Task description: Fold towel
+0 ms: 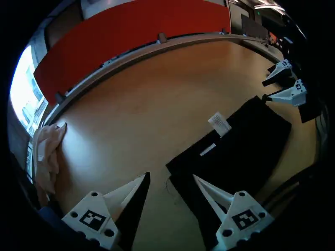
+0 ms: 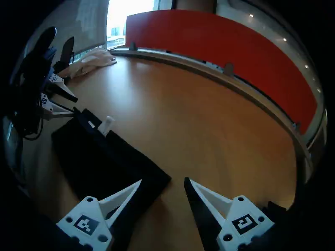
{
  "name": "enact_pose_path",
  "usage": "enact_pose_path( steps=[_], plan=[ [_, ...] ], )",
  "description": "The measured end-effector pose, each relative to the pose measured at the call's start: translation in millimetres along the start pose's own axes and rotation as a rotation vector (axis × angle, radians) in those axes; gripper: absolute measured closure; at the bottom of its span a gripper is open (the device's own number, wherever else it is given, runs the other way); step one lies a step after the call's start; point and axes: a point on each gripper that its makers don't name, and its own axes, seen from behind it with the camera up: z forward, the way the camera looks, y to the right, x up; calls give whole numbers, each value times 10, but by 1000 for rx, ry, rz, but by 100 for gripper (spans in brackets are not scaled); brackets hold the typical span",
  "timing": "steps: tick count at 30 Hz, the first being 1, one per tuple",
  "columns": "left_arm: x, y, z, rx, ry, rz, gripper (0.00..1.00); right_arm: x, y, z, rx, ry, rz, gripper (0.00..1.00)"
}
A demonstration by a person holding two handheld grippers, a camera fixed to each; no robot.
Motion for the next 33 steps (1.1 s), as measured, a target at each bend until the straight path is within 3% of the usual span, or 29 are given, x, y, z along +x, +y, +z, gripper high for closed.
enact_pose_path(
  steps=[5, 6, 9, 12, 18, 33],
  plan=[
    [29, -71, -42, 16, 8, -7, 36, 20, 38, -20, -11, 6, -4, 28],
    [30, -80, -56, 17, 9, -10, 35, 23, 40, -29, -12, 8, -4, 23],
    [23, -83, -100, 11, 12, -22, 20, 31, 32, -62, -14, 14, 0, 9],
    [1, -64, -146, -2, 13, -37, 10, 31, 5, -109, -12, 22, 8, 7],
    [-52, -45, -263, -5, 18, -53, 9, -11, -74, -226, -9, 31, 17, 6],
    [-316, 150, -592, -20, 16, -96, 9, -178, -299, -541, -9, 43, 24, 6]
  ],
)
